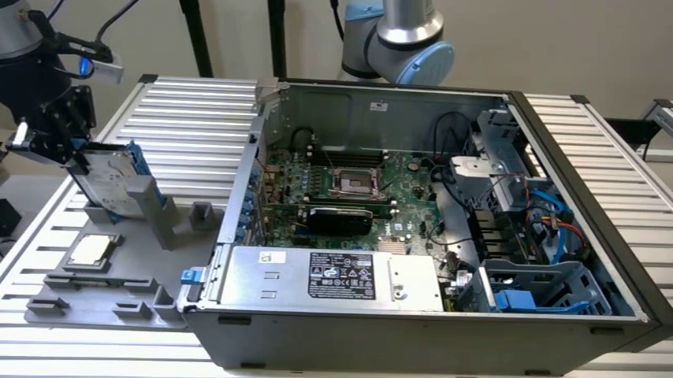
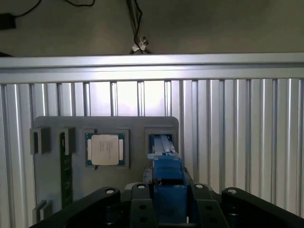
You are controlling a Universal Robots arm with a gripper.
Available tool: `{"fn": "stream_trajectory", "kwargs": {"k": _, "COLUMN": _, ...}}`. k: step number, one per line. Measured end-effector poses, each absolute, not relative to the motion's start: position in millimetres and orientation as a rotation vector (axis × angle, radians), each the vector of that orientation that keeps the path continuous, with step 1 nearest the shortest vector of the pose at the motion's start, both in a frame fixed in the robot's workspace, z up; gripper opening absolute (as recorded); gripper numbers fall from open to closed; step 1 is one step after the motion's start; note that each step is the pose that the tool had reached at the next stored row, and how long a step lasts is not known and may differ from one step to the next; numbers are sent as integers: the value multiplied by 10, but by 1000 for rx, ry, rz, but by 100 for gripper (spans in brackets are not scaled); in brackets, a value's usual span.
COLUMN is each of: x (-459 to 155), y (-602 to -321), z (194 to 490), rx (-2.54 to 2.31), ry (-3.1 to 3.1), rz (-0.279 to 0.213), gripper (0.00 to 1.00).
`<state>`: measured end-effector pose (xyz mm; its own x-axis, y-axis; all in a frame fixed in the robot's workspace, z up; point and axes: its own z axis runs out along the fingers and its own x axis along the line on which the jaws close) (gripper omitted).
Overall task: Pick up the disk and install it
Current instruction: 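Pick up the disk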
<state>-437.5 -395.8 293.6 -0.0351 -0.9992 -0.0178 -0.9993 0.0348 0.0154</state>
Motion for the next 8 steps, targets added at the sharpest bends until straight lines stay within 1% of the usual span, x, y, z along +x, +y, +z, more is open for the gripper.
{"fn": "stream_trajectory", "kwargs": {"k": 8, "x": -4364, "y": -3959, "z": 3302, "rx": -2181, "ry": 2258, "rz": 37, "gripper": 32}}
